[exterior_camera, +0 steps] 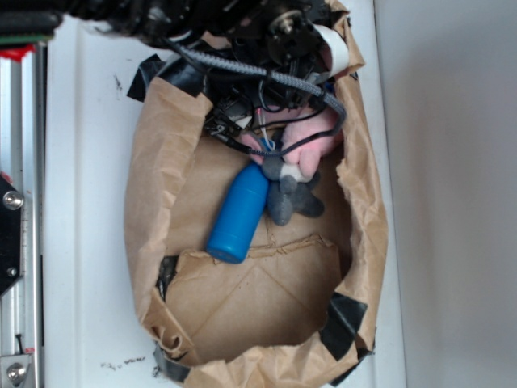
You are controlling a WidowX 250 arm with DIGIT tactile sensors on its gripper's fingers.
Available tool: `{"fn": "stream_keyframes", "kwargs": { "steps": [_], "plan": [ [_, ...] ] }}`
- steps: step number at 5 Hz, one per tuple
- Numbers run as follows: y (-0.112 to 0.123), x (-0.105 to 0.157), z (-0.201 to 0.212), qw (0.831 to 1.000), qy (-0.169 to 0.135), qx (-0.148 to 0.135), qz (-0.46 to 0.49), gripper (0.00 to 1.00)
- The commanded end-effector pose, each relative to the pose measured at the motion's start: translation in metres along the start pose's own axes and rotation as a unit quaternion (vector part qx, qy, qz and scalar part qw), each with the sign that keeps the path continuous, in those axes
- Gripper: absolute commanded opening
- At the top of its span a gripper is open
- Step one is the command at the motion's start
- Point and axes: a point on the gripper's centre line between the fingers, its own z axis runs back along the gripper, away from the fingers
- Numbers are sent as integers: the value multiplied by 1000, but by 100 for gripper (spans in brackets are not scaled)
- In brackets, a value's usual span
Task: Grab the green ball.
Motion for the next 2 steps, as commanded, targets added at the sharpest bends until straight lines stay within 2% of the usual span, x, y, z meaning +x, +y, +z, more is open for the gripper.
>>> {"fn": "stream_keyframes", "kwargs": {
  "steps": [1,2],
  "plan": [
    [0,0,30,999,-21,26,9,0],
    [-4,0,66,996,-28,9,88,0]
  ]
}}
